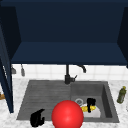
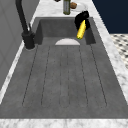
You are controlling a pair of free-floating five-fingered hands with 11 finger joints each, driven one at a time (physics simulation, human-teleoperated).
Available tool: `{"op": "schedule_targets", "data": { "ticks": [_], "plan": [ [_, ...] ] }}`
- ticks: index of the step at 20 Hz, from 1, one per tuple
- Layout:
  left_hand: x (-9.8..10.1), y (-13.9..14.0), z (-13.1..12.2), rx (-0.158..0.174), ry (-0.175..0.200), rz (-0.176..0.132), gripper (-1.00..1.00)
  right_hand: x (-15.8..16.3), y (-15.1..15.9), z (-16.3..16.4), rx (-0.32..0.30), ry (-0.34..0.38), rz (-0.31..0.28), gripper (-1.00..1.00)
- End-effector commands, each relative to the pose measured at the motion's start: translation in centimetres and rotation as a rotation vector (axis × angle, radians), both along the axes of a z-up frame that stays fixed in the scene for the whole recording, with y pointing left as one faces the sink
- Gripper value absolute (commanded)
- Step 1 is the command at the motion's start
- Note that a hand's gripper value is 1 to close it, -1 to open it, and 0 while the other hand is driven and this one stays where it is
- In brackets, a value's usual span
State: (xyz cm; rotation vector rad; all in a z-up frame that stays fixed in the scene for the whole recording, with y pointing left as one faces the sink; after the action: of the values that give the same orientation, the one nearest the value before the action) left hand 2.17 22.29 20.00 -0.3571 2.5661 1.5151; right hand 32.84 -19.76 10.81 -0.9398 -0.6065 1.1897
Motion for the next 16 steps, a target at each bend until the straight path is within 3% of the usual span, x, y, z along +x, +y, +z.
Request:
{"op": "schedule_targets", "data": {
  "ticks": [1,3,10,16],
  "plan": [
    [0.0,0.0,0.0,0.0,0.0,0.0,0.0,1.0,-0.4,-3.1,-0.024,-0.008,0.094,1.0],
    [0.0,0.0,0.0,0.0,0.0,0.0,0.0,1.9,0.0,-4.6,-0.045,-0.031,0.107,1.0],
    [0.0,0.0,0.0,0.0,0.0,0.0,0.0,4.2,0.0,-9.8,-0.032,-0.051,0.093,1.0],
    [0.0,0.0,0.0,0.0,0.0,0.0,0.0,7.3,-1.5,-11.5,0.026,-0.071,0.06,1.0]
  ]
}}
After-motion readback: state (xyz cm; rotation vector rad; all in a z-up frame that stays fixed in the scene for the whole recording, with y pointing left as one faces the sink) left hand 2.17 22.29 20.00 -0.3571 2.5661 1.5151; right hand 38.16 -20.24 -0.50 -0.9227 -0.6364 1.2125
